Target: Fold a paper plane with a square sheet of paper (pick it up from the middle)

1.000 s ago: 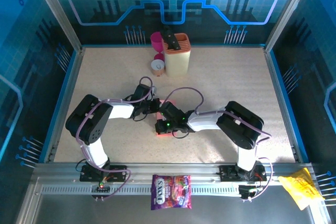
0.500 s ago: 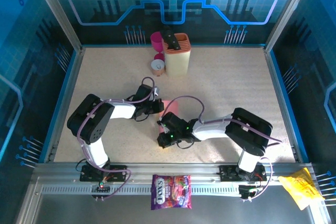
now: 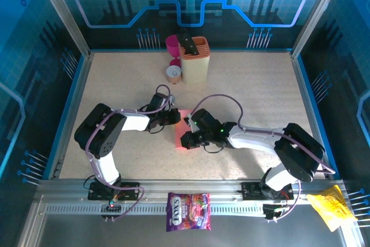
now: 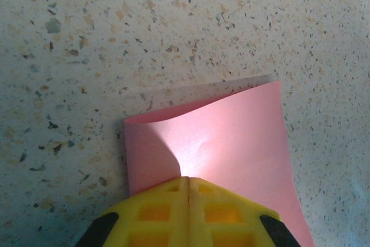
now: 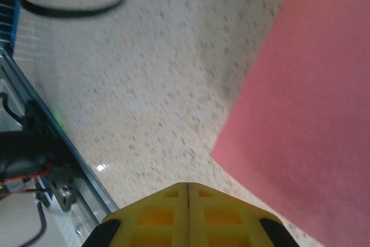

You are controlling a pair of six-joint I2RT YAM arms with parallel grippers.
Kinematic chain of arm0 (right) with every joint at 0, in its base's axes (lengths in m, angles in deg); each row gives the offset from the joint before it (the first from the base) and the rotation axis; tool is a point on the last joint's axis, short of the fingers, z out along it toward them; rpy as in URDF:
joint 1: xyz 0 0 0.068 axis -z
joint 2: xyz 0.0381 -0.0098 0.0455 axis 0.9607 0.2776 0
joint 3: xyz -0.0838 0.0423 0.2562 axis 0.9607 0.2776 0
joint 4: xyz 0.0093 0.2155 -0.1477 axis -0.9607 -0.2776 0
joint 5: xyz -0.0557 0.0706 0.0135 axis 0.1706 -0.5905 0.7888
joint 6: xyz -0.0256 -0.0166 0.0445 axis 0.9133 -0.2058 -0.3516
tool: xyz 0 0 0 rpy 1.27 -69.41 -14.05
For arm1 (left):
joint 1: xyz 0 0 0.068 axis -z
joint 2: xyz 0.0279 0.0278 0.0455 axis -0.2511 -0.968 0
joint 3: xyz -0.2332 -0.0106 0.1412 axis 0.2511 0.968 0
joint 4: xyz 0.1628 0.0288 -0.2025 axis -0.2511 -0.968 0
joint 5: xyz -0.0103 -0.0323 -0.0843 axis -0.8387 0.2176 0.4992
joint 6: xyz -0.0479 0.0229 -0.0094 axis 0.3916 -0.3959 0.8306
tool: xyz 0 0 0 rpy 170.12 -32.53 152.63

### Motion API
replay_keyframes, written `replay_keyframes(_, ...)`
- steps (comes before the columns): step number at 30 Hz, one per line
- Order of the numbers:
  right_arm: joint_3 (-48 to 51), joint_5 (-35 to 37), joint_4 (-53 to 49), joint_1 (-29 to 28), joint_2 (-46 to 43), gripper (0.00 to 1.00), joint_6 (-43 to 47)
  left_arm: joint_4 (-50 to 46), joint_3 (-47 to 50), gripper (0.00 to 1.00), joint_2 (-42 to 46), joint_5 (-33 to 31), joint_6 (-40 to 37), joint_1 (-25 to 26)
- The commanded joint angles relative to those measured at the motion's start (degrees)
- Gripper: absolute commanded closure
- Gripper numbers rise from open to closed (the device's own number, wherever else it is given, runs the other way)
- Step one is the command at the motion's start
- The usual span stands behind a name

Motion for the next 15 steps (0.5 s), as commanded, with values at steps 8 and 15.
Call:
replay_keyframes(8,-4.5,-1.2,8.0,0.0,12.5,1.0,-4.2,-4.8,2.2,1.0,-3.0,-3.9,0.4,-0.2)
replay_keyframes(15,-0.1,0.9,11.5,-0.1,16.5,1.0,-6.7,-5.5,1.5,1.0,-2.7,-3.0,0.6,-0.1)
